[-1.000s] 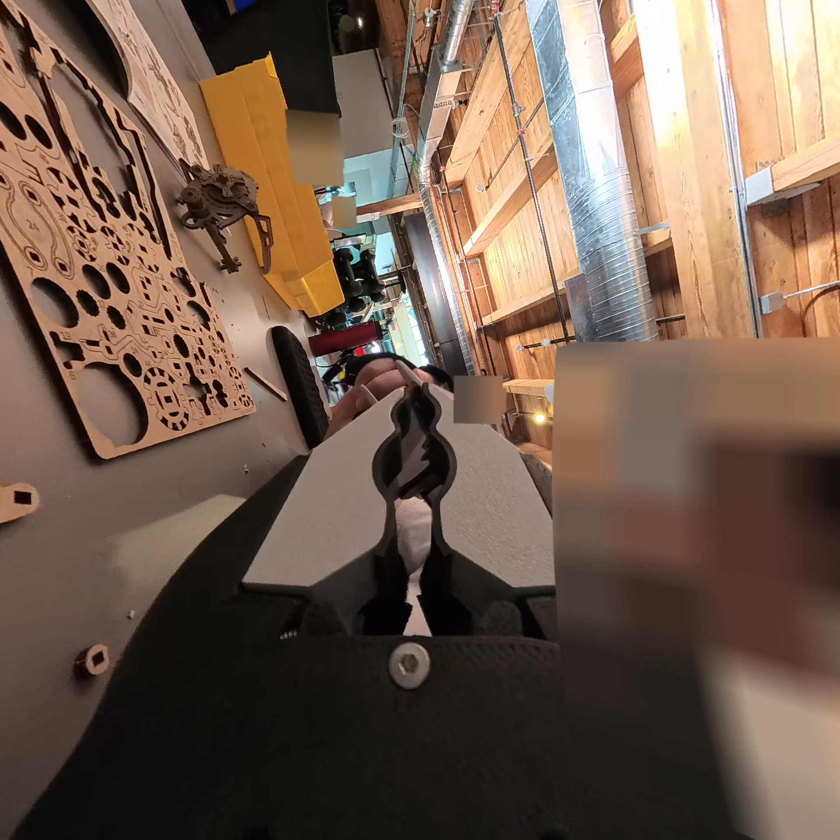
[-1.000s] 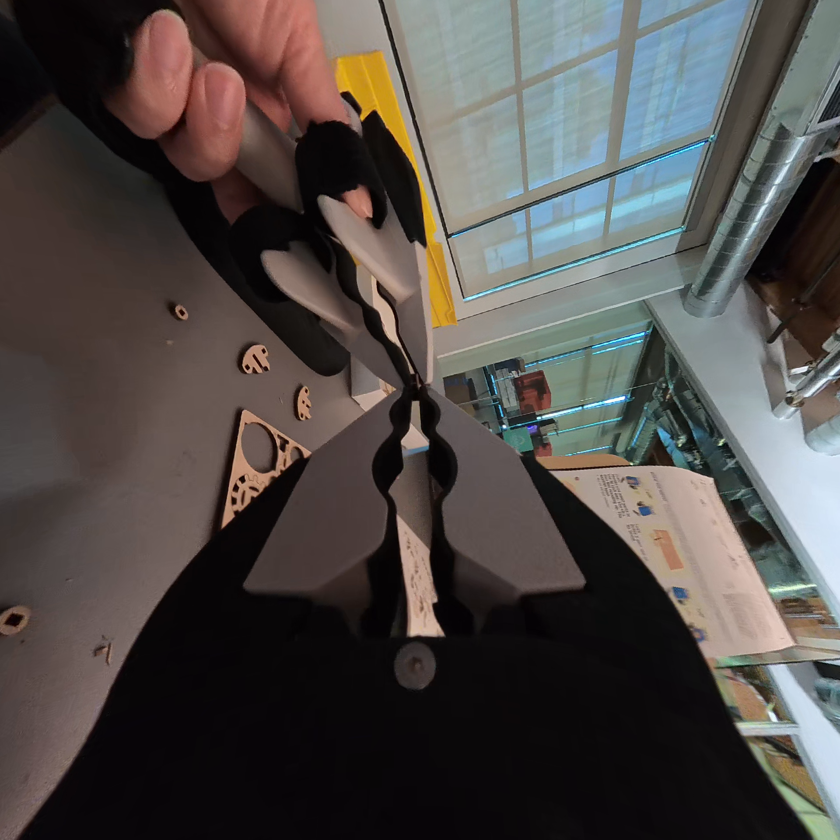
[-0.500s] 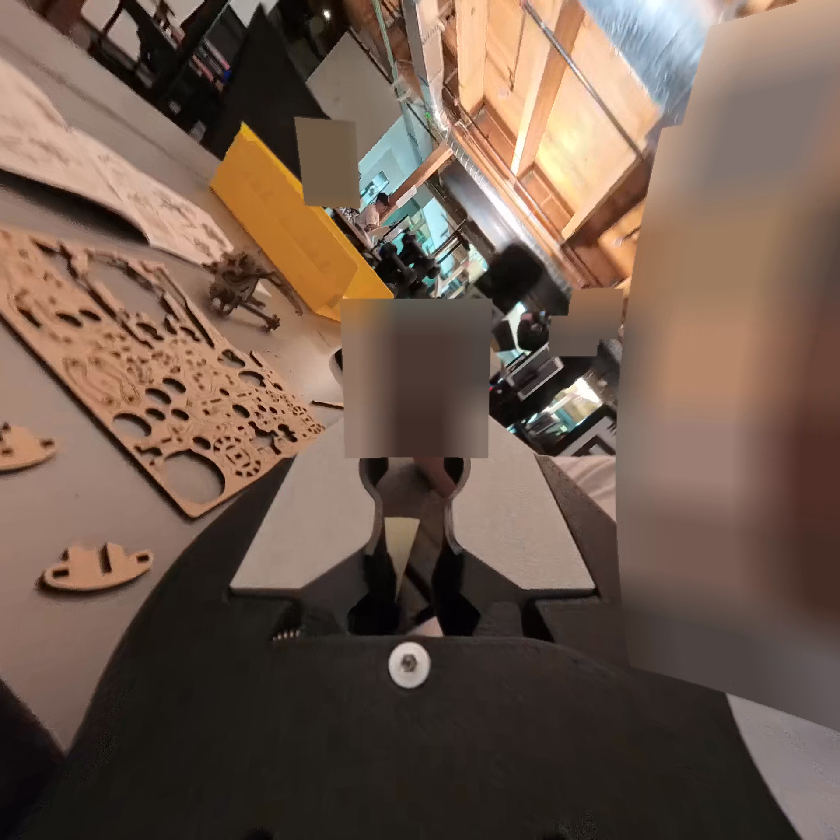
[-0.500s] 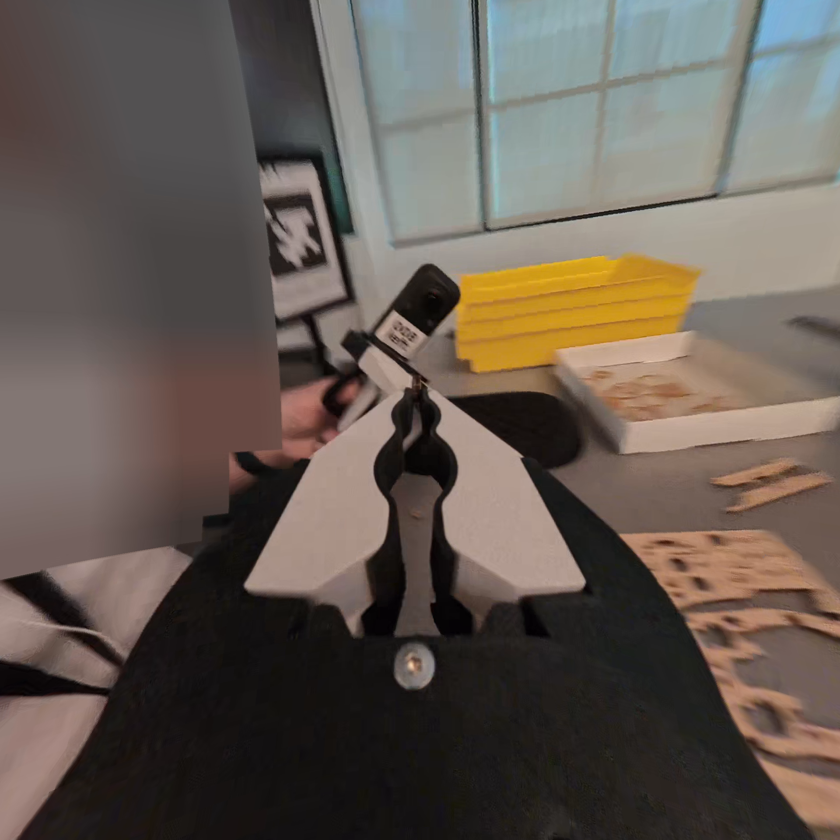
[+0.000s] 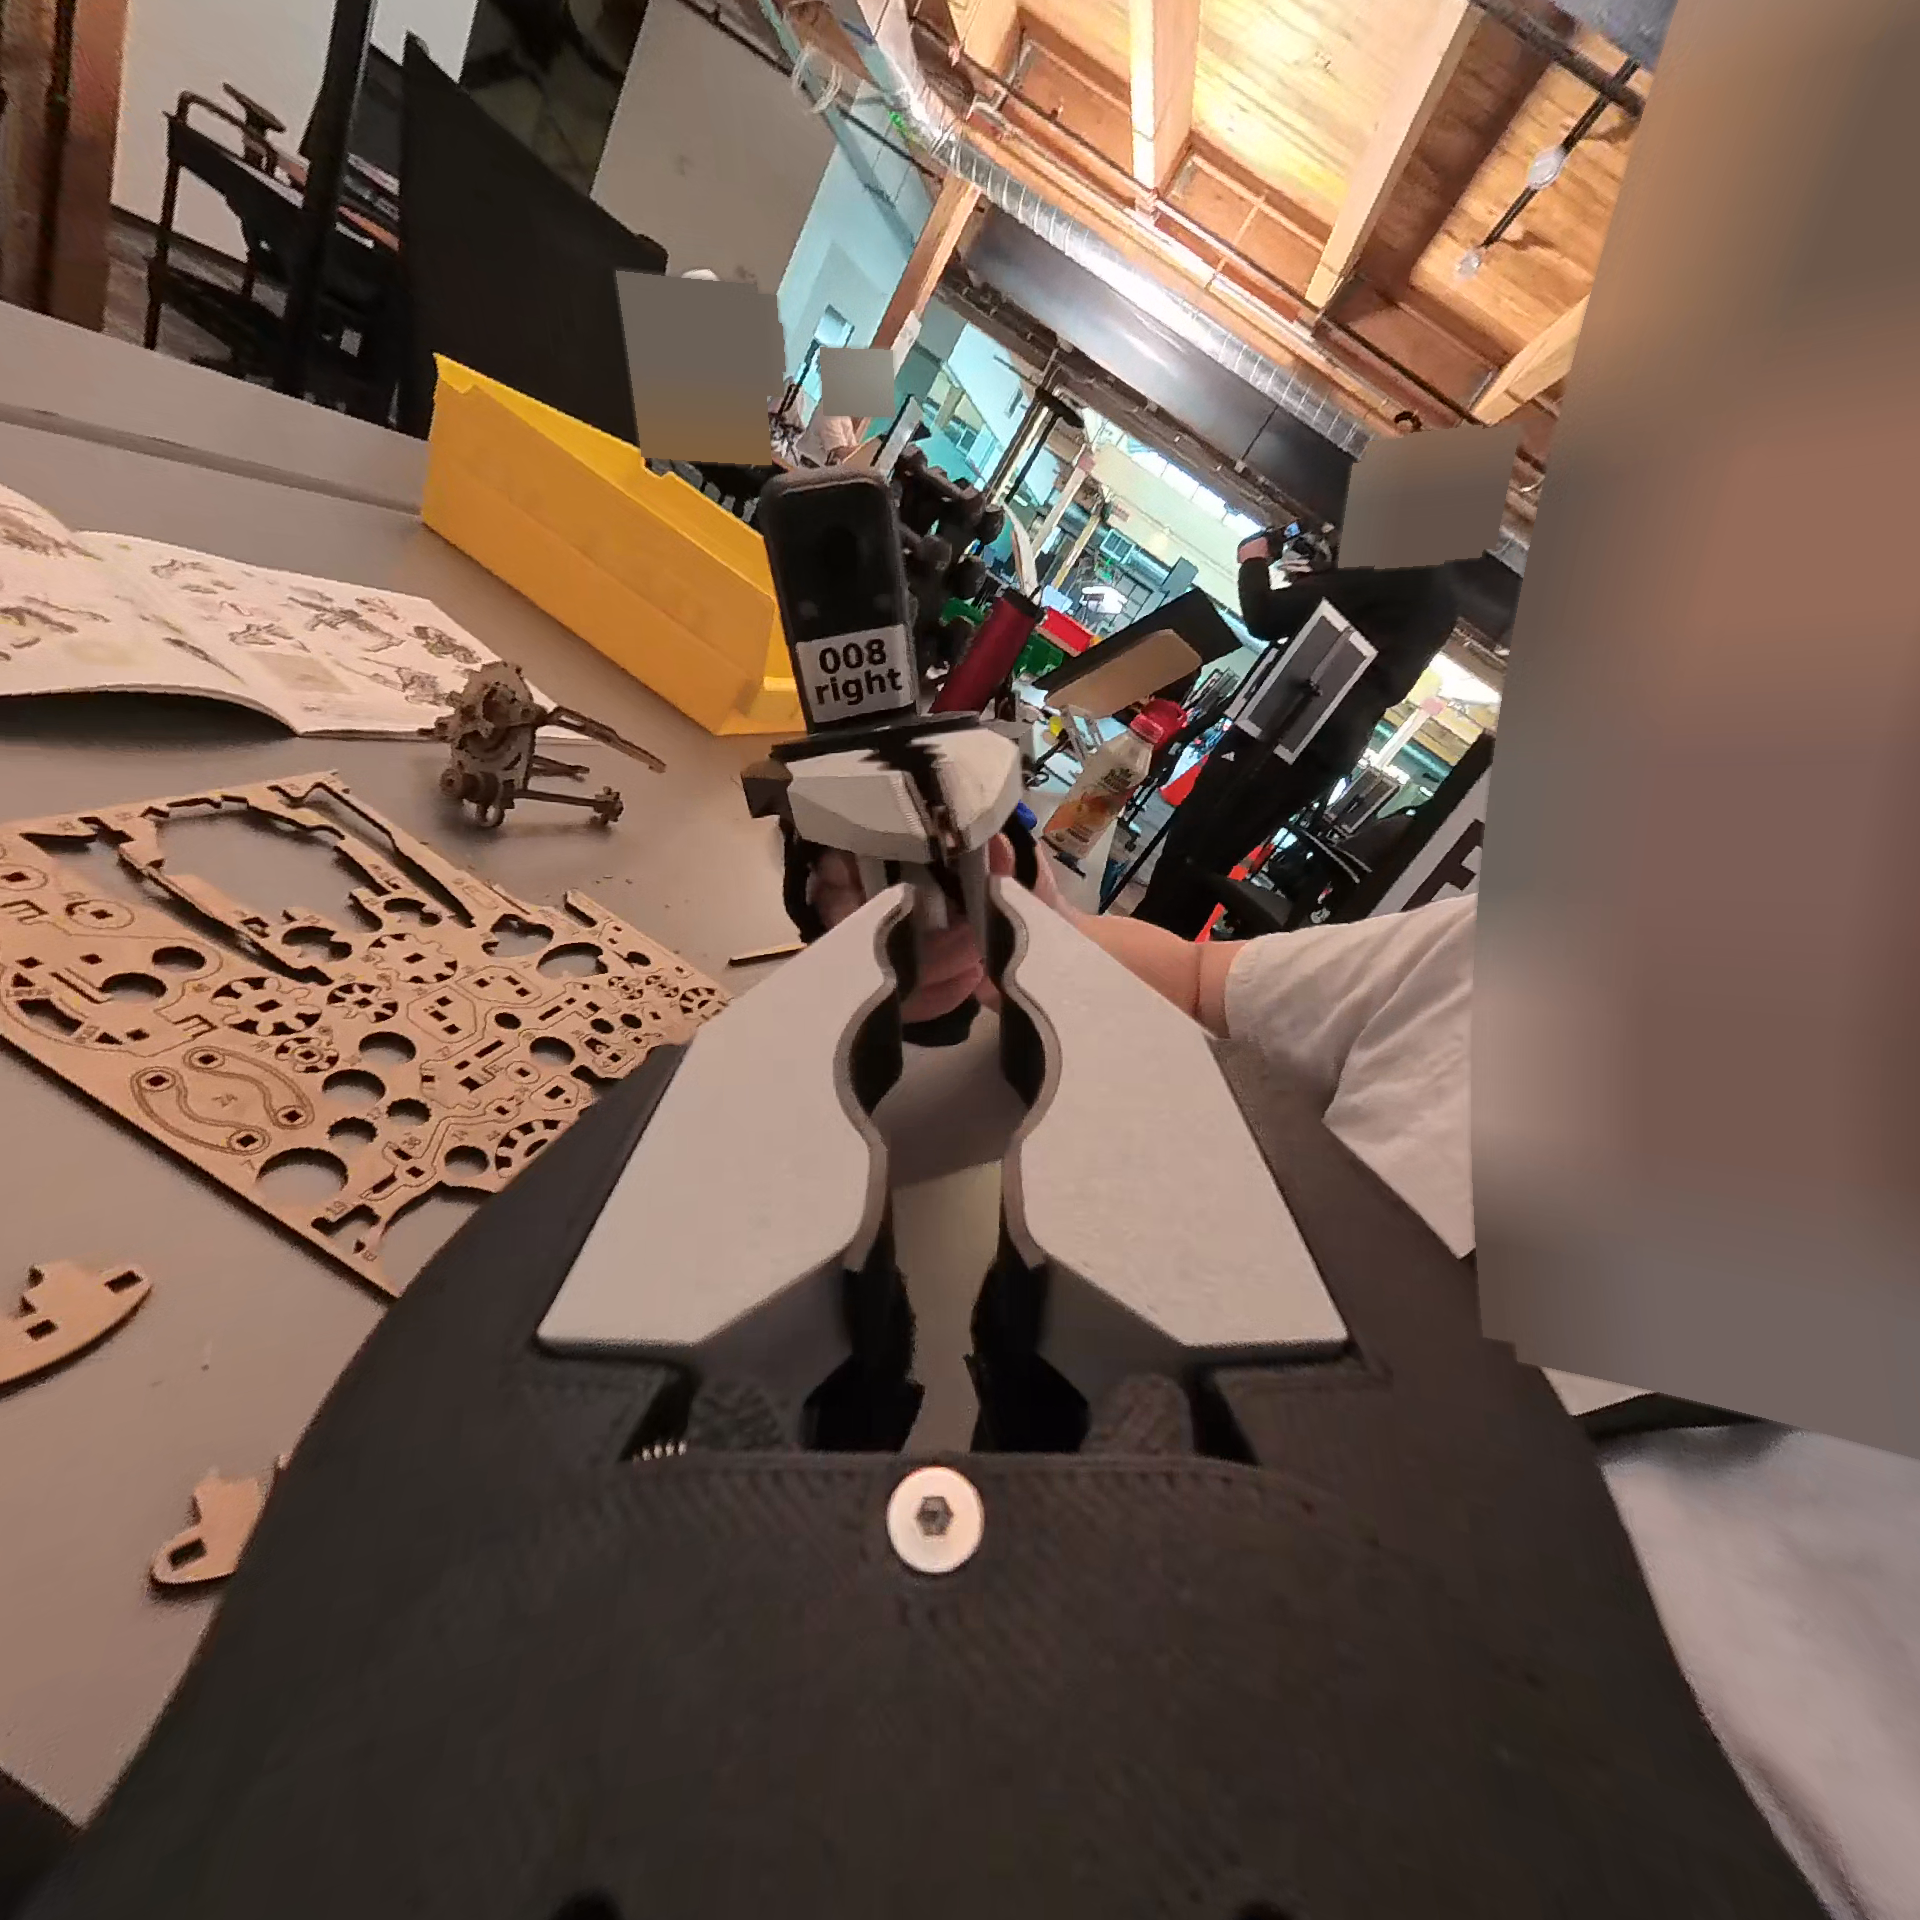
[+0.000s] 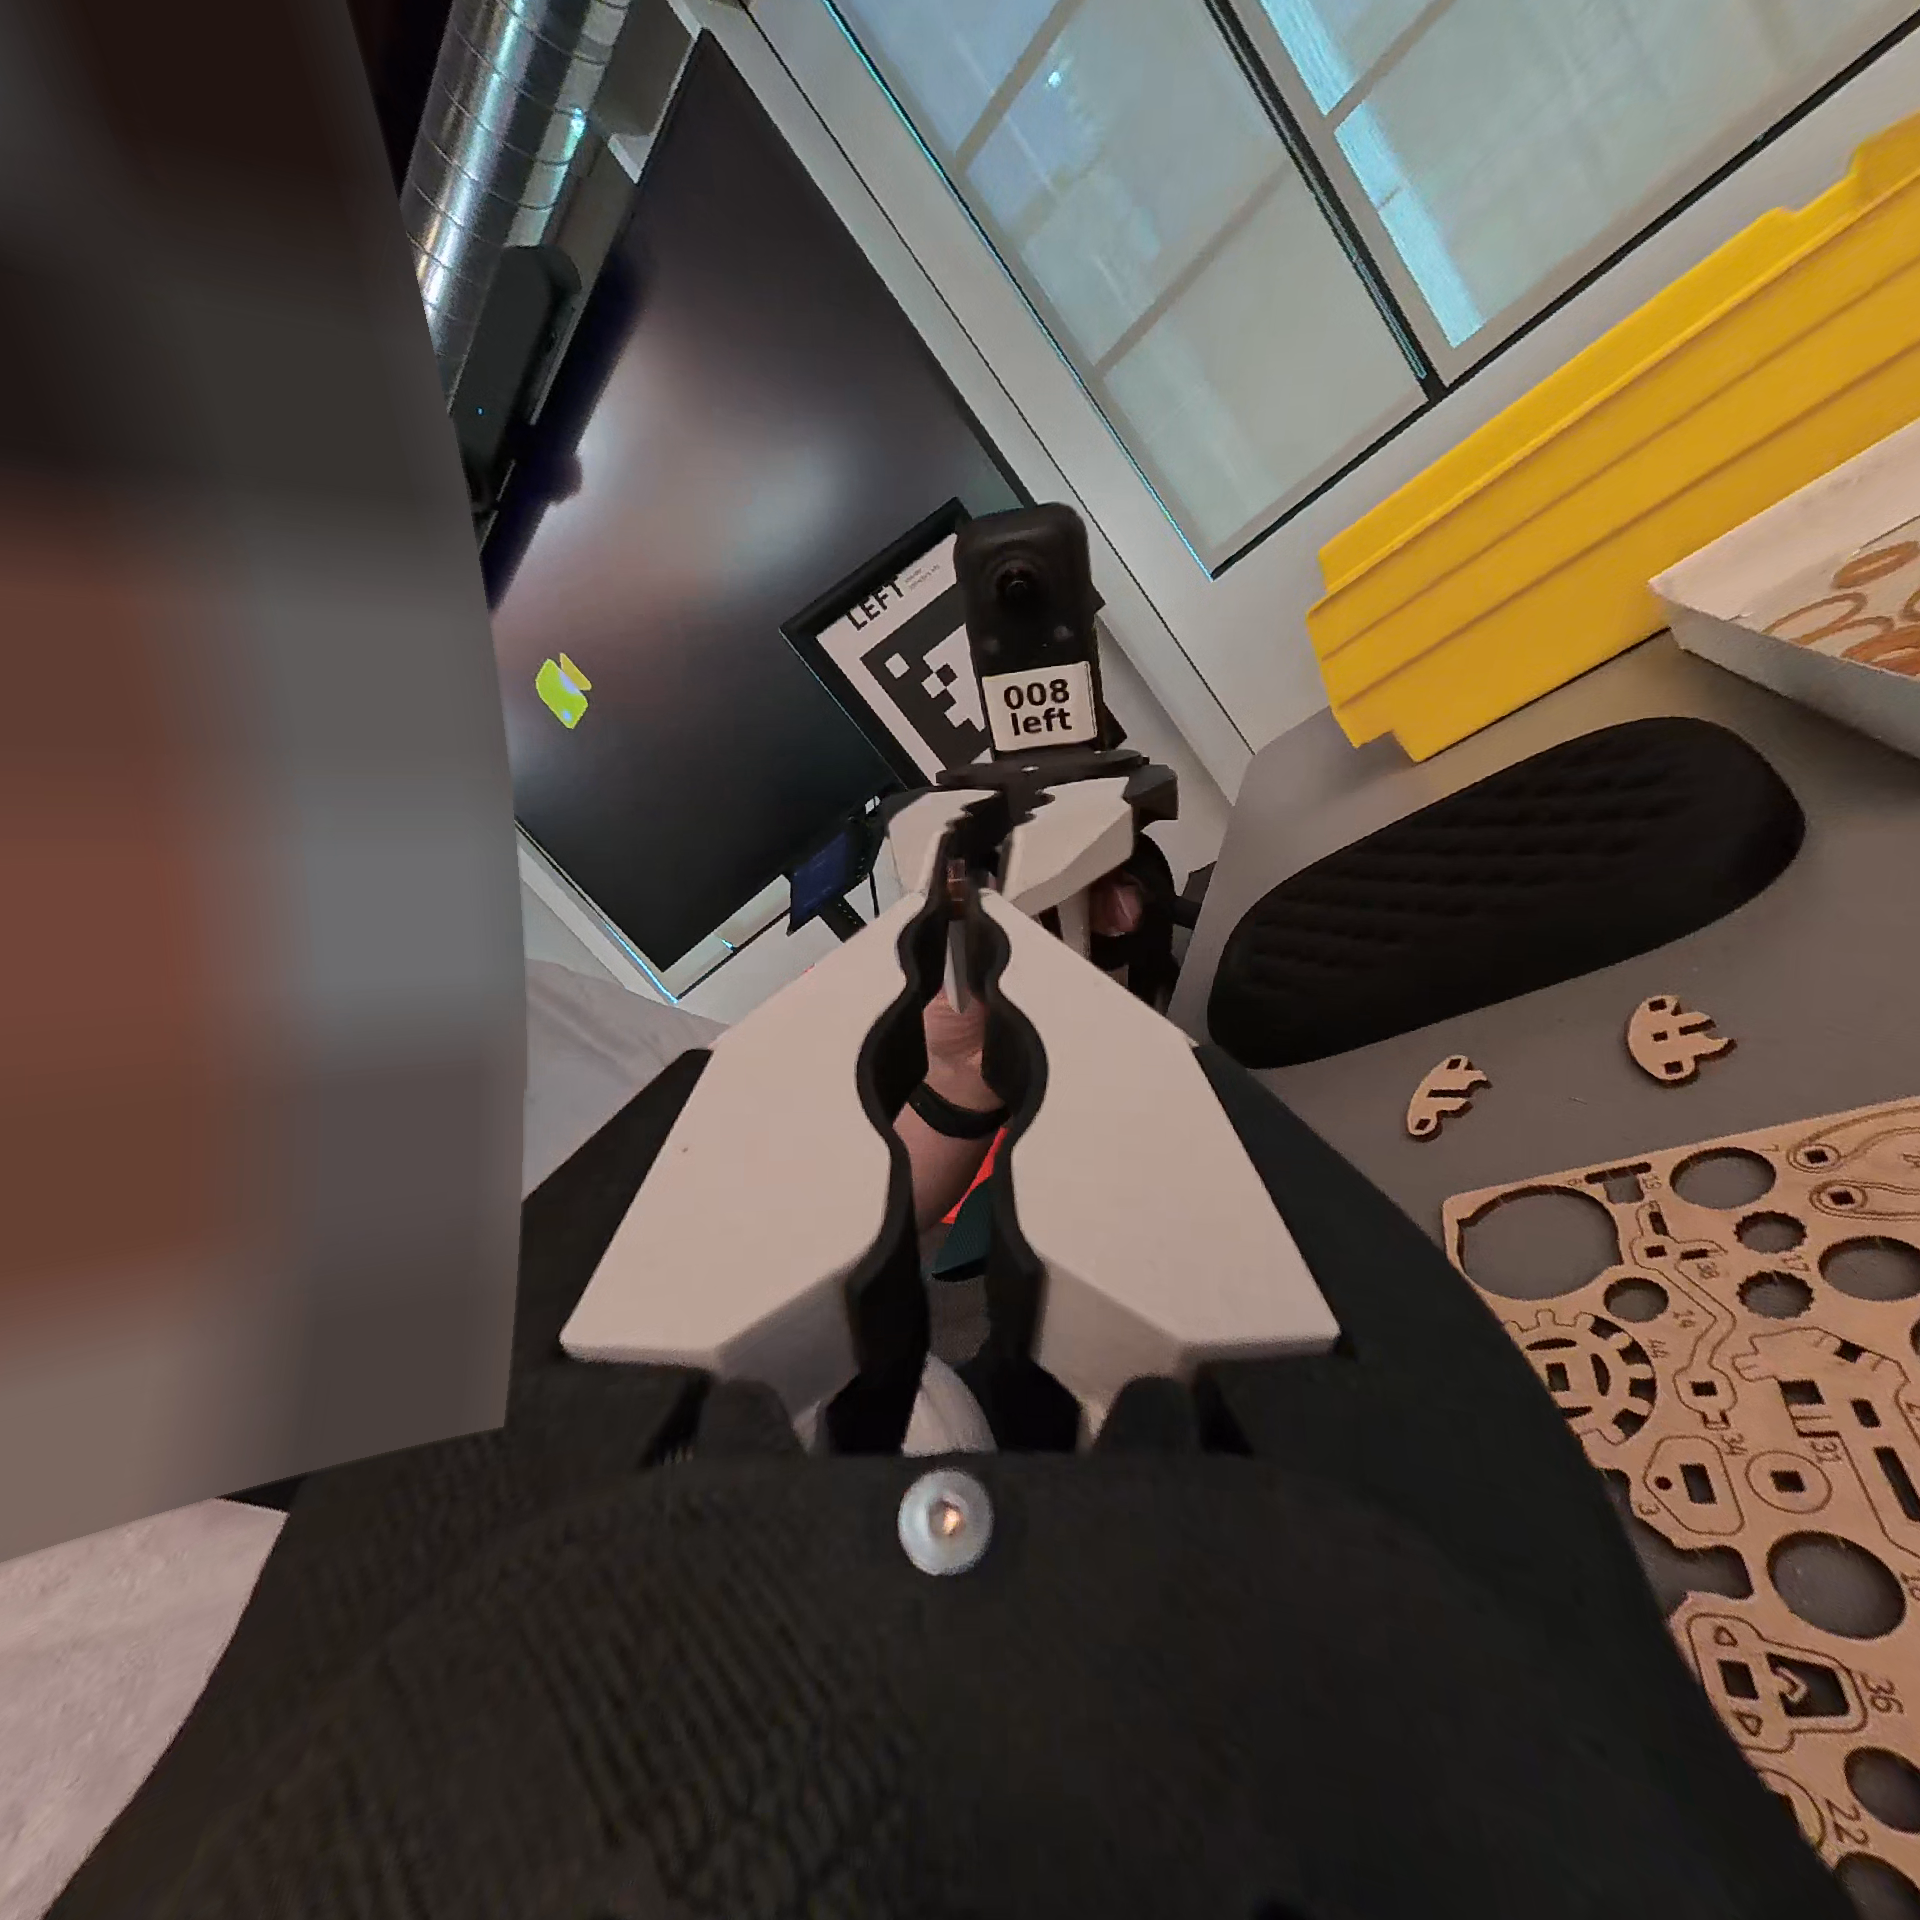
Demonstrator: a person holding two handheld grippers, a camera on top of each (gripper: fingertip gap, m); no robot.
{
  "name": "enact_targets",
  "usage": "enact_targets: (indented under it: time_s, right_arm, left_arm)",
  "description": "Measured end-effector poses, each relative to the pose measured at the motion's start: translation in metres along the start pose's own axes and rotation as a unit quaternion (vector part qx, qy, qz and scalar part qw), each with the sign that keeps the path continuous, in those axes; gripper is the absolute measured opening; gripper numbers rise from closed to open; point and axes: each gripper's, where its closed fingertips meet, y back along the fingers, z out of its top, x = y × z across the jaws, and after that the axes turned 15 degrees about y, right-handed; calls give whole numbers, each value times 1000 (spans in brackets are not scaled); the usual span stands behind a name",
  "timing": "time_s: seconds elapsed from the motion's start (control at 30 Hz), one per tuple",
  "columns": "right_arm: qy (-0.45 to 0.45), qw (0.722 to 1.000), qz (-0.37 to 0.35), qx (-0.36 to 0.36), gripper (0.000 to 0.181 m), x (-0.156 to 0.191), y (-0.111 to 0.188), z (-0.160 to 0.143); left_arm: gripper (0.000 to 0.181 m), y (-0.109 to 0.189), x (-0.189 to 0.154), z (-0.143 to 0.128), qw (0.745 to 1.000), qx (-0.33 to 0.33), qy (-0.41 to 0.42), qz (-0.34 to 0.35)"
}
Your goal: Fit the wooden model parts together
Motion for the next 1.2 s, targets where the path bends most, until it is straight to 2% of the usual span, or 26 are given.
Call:
enact_targets:
  time_s: [0.4,0.5,0.57,0.63,0.77,0.97,1.1,1.2]
  right_arm:
    - [26,999,-10,40,0,-6,-5,-13]
    - [85,991,-20,99,4,-9,-5,-19]
    - [173,971,-48,159,14,-16,-4,-18]
    - [228,948,-43,218,15,-13,-6,-17]
    - [241,917,-16,316,13,-13,-9,-19]
    - [232,853,43,465,7,-13,-10,-36]
    - [234,807,62,539,7,-16,-8,-49]
    - [229,784,76,571,7,-16,-8,-55]
  left_arm:
    - [1,0,7,-4,1000,5,5,10]
    - [1,2,11,-8,999,18,-6,31]
    - [1,5,14,-11,998,29,-20,51]
    - [1,7,16,-14,996,43,-37,70]
    - [2,11,20,-19,988,68,-80,116]
    - [1,12,24,-26,976,103,-114,152]
    - [1,14,25,-28,971,115,-126,166]
    - [1,15,28,-31,966,133,-134,177]
